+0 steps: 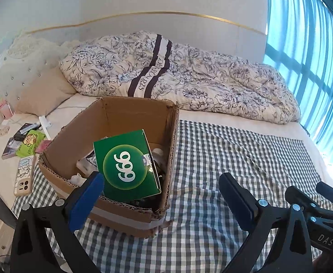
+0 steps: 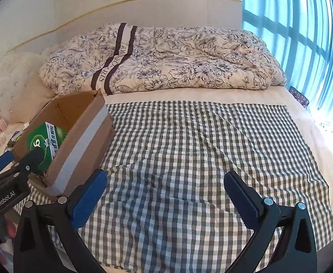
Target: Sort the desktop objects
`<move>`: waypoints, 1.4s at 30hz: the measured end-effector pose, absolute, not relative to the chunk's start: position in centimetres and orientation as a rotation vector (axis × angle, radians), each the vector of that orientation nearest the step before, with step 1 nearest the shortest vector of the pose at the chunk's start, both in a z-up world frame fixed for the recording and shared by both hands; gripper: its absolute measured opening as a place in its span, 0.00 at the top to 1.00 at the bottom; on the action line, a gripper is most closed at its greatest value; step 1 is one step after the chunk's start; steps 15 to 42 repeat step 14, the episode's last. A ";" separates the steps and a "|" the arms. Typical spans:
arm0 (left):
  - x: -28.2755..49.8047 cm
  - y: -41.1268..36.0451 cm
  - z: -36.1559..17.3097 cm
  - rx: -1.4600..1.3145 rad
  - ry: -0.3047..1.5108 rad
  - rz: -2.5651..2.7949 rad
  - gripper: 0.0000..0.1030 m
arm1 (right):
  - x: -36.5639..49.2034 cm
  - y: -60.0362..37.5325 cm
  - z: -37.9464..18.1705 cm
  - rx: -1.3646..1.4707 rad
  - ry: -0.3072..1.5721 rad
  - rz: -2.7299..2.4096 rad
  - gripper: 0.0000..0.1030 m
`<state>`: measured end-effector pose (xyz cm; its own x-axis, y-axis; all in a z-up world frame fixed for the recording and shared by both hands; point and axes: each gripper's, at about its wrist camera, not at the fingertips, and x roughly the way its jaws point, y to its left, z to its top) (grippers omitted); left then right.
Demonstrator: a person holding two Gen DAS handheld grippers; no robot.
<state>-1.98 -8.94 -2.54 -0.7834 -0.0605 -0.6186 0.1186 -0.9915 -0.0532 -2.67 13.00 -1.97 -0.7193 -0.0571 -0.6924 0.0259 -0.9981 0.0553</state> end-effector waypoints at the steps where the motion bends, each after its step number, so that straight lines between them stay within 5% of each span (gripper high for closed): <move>1: -2.0 -8.9 -2.6 1.000 0.133 -2.875 0.00 | -2.6 13.0 -2.0 1.164 -0.065 -2.872 0.00; 42: -1.7 -9.1 -2.9 1.016 0.174 -2.860 0.00 | -2.3 12.5 -3.4 1.211 -0.031 -2.861 0.00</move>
